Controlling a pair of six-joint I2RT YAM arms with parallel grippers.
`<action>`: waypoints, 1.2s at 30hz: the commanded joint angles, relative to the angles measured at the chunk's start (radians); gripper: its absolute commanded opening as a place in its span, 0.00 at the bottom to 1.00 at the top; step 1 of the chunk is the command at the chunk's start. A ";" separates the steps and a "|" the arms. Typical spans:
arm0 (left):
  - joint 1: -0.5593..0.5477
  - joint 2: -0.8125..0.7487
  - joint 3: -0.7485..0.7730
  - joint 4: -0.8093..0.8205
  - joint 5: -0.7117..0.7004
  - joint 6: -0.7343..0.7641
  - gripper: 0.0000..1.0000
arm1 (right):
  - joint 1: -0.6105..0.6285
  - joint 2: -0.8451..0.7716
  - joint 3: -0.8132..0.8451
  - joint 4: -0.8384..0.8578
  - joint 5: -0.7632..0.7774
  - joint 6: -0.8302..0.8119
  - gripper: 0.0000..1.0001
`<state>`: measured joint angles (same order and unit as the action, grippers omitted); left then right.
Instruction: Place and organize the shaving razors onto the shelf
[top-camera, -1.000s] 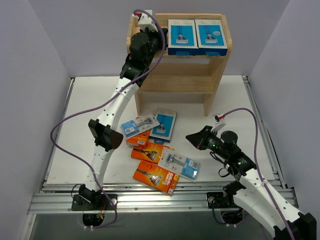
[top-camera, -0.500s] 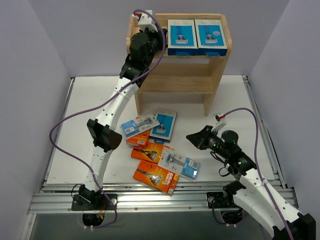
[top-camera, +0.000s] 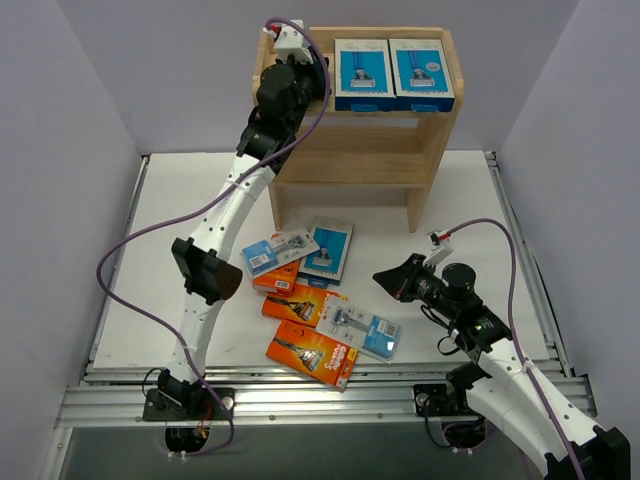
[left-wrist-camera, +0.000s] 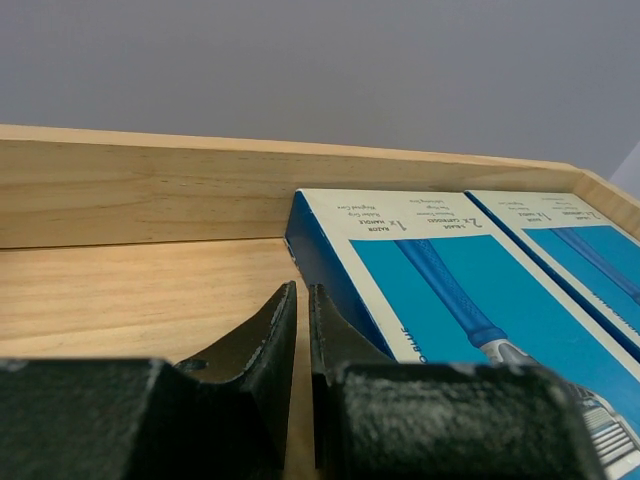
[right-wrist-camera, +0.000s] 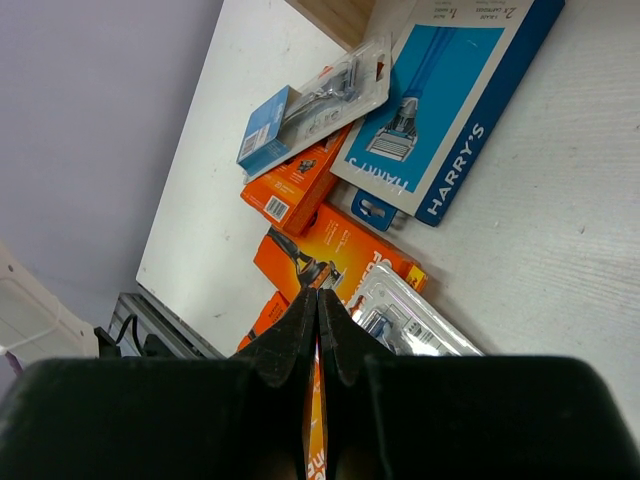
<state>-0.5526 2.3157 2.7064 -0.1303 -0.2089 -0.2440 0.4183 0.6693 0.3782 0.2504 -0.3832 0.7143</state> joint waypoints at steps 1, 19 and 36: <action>0.019 -0.056 0.007 -0.051 -0.035 0.037 0.18 | -0.007 -0.011 -0.004 0.024 -0.013 0.004 0.00; -0.044 -0.342 -0.039 0.009 0.012 0.026 0.19 | -0.004 -0.149 0.071 -0.216 0.076 -0.032 0.00; -0.130 -1.268 -1.502 0.029 -0.191 0.118 0.53 | -0.003 -0.062 0.039 -0.223 0.165 -0.004 0.33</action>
<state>-0.6899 1.0740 1.3159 -0.0307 -0.3401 -0.1616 0.4183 0.5629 0.4442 -0.0177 -0.2520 0.6804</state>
